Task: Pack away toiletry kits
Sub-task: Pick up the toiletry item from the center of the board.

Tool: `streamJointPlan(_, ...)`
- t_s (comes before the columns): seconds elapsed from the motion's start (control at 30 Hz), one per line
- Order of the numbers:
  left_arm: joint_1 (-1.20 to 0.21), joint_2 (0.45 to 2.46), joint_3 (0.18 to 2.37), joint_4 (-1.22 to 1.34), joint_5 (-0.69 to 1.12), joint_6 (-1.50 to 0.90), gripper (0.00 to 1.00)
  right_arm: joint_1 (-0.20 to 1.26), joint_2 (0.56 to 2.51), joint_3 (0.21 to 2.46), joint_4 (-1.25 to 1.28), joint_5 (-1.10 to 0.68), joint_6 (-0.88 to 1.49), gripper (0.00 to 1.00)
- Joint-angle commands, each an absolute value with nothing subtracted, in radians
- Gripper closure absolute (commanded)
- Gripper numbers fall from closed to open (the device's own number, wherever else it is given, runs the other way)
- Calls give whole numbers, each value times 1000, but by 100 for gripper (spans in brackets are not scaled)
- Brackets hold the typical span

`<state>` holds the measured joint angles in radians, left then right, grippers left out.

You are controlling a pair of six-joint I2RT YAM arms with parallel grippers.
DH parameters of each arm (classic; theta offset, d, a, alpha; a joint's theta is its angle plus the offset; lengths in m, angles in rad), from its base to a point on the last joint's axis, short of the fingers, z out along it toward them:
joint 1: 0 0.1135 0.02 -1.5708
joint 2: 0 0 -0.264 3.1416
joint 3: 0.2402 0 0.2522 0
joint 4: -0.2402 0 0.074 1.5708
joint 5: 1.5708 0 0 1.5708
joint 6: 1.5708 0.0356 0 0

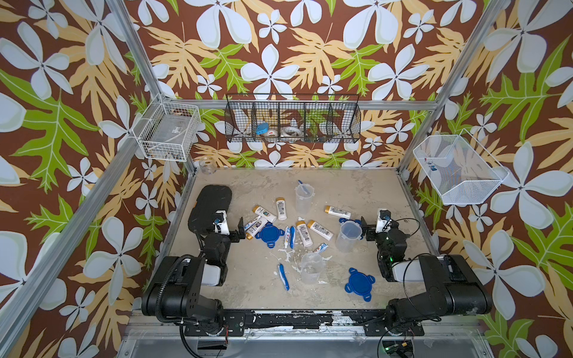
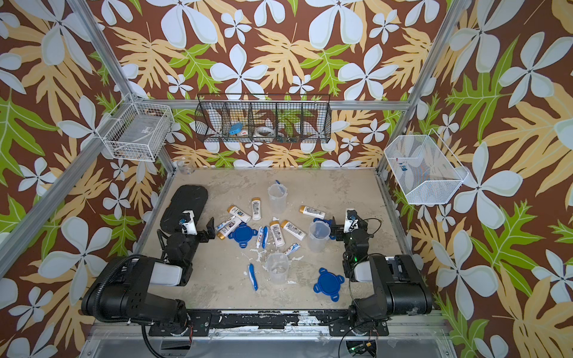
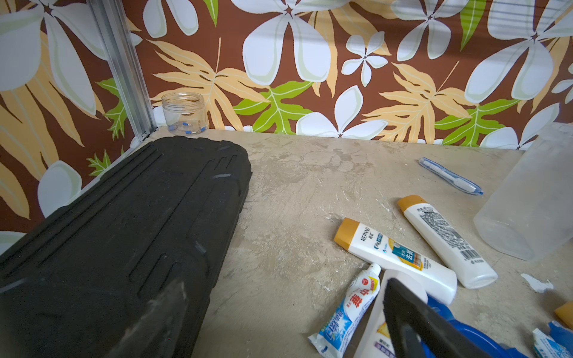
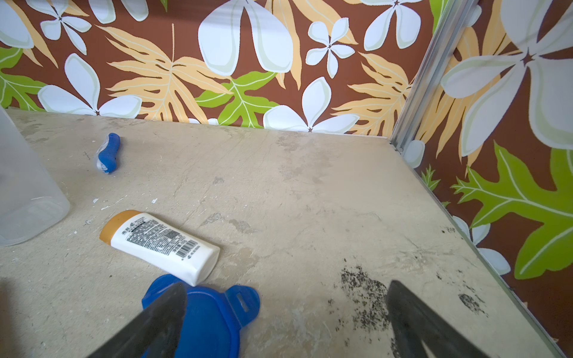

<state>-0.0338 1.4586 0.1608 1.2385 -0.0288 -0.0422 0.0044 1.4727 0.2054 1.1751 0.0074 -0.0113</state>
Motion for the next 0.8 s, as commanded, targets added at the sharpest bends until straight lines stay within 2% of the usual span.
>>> streamJointPlan(0.0,-32,1457,160,1287,-38,-37,0,4,1474,211,1204,11,-15,0)
streamJointPlan(0.27,-32,1458,161,1286,-46,-40,0,3,1473,210,1204,14,-16,0)
streamJointPlan(0.37,-34,1416,144,1291,-142,-76,0,4,1450,217,1178,118,20,0)
streamJointPlan(0.47,-35,1289,190,1089,-218,-107,0,2,1385,327,932,224,71,0)
streamJointPlan(0.63,-40,1161,310,775,-176,-178,0,2,1297,503,625,255,91,0)
streamJointPlan(0.77,-74,1090,532,262,-327,-413,0,4,1260,718,315,297,184,0)
